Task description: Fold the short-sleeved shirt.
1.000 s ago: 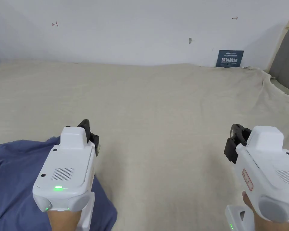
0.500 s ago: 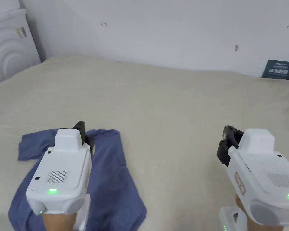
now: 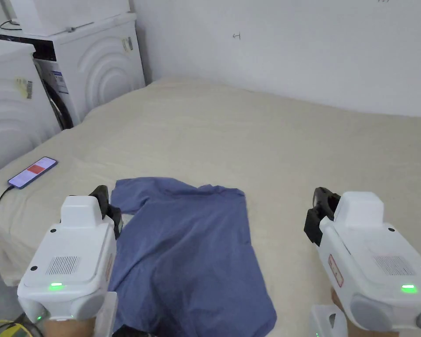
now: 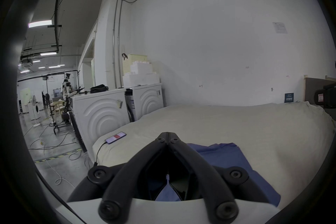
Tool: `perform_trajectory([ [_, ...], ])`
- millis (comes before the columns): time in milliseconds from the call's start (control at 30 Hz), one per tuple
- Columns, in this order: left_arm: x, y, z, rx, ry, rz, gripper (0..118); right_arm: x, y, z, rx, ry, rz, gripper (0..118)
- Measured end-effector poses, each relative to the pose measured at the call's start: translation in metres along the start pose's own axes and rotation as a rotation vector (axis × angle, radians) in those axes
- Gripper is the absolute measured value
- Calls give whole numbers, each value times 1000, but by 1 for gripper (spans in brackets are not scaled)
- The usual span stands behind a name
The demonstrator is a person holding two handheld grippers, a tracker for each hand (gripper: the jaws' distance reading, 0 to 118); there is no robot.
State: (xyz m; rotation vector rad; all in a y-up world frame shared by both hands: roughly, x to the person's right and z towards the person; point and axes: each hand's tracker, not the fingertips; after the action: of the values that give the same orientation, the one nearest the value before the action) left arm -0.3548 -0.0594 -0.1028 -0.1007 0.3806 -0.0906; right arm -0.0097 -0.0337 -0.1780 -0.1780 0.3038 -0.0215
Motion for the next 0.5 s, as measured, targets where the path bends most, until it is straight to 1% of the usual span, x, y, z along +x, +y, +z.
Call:
perform_trajectory([
  [133, -13, -5, 1, -14, 28, 8, 0, -9, -3, -6, -9, 26, 2, 0],
  [300, -17, -9, -1, -25, 35, 16, 0, -10, -4, -7, -13, 32, 12, 0],
  [400, -15, -11, -5, -36, 21, 22, 0, -6, -4, -6, -16, 24, 18, 0],
  [500, -12, -11, -14, -72, -38, 59, 0, 0, -3, -6, -16, 12, 15, 0],
])
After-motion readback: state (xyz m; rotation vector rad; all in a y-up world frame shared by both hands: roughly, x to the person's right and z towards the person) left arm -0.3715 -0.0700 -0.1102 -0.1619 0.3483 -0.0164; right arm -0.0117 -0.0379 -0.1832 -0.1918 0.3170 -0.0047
